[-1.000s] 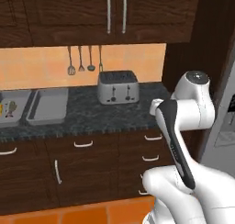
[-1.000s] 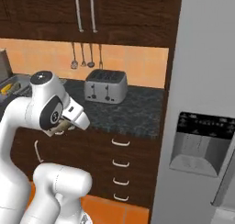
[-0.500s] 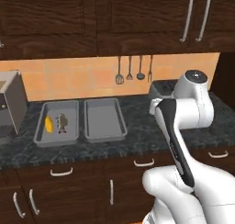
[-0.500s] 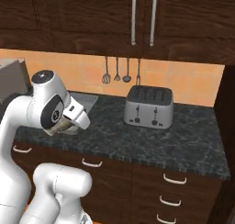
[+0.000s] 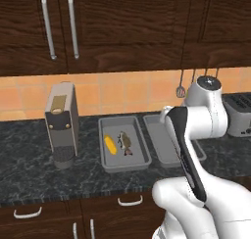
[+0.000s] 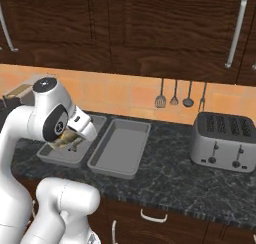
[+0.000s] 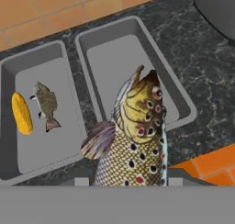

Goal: Place one corn and one fish in each tupperware on the nearby counter, to pack two identical lunches.

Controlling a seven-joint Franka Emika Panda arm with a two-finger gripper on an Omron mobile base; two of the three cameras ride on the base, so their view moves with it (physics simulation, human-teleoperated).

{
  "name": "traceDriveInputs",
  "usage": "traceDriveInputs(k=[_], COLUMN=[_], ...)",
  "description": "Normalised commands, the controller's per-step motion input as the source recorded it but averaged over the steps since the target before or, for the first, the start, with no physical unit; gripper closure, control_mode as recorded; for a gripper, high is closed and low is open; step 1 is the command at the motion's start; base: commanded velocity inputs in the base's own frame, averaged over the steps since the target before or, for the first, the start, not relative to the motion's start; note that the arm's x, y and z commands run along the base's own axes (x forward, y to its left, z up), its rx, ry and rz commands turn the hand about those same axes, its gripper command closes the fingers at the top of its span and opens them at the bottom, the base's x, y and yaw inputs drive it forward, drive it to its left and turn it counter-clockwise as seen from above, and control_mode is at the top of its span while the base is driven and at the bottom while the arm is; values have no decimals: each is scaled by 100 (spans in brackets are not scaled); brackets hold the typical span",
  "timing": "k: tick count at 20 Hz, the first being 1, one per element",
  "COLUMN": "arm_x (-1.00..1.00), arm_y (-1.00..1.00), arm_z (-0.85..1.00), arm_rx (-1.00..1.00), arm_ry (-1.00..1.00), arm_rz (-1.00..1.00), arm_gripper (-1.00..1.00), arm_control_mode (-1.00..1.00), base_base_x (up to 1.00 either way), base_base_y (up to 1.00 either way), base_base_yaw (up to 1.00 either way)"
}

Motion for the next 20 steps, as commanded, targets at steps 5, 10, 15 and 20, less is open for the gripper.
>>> traceDriveInputs(k=[5, 10, 15, 20], arm_x=[32, 77, 58, 89], arm_y=[6, -28, -24, -33], arm_z=[-70, -66, -41, -6], arm_rx=[1, -2, -6, 0], arm_ry=[5, 0, 0, 1], arm_rz=[15, 23, 9, 0], arm_gripper=[100, 100, 100, 100], arm_control_mode=[-100, -100, -100, -100], base_base_x=[0, 0, 0, 0], base_base_y=[0, 0, 0, 0], base_base_yaw=[0, 0, 0, 0])
